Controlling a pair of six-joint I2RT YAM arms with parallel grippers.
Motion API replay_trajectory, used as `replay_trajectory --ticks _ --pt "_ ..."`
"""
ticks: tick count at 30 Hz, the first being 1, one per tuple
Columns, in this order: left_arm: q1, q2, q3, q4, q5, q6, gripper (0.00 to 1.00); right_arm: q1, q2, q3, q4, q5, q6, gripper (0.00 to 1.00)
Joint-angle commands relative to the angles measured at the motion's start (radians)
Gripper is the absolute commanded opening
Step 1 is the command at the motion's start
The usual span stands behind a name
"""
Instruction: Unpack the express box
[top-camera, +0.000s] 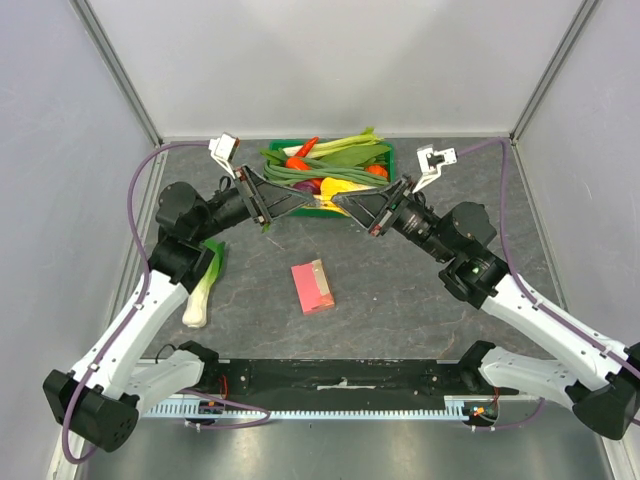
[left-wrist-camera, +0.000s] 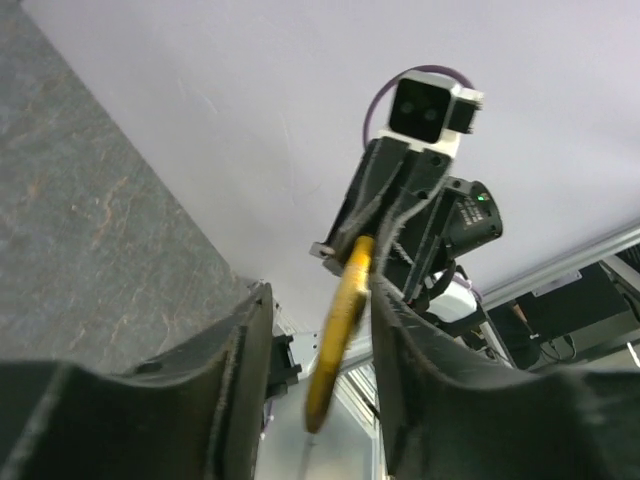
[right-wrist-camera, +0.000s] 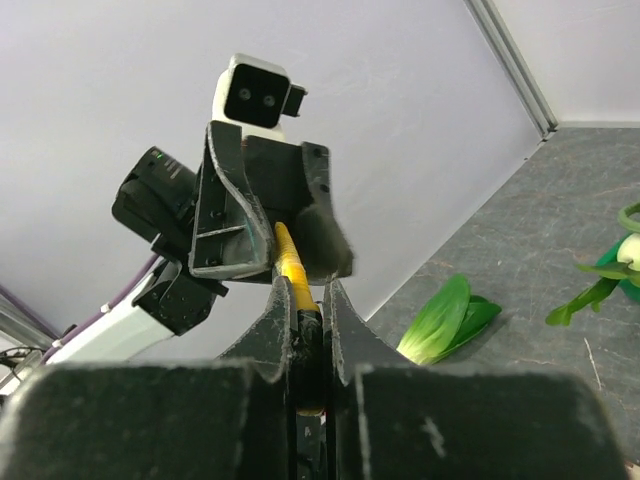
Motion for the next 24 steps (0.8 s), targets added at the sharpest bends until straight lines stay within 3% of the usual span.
replay_trajectory --ticks 1,7,12,21,24 --pt "0.042 -0.02 0.045 -0.169 0.063 0.167 0.59 0.008 -0.027 0.049 -0.002 -0.024 -0.033 0.0" --pt "0.166 -0.007 0.018 -0.052 0.254 0.119 0.61 0.008 -0.055 0.083 -0.042 -0.044 -0.081 0.0" --pt "0.177 0.024 0.024 0.038 0.348 0.066 0.59 0.008 -0.06 0.097 -0.067 -0.058 -0.089 0.0" --pt "0.177 0.01 0.019 0.074 0.394 0.093 0.6 0.008 -0.017 0.14 -0.084 -0.096 -0.032 0.0" --pt "0.179 0.004 0.024 0.072 0.384 0.113 0.51 0.008 0.008 0.164 -0.104 -0.131 0.006 0.0"
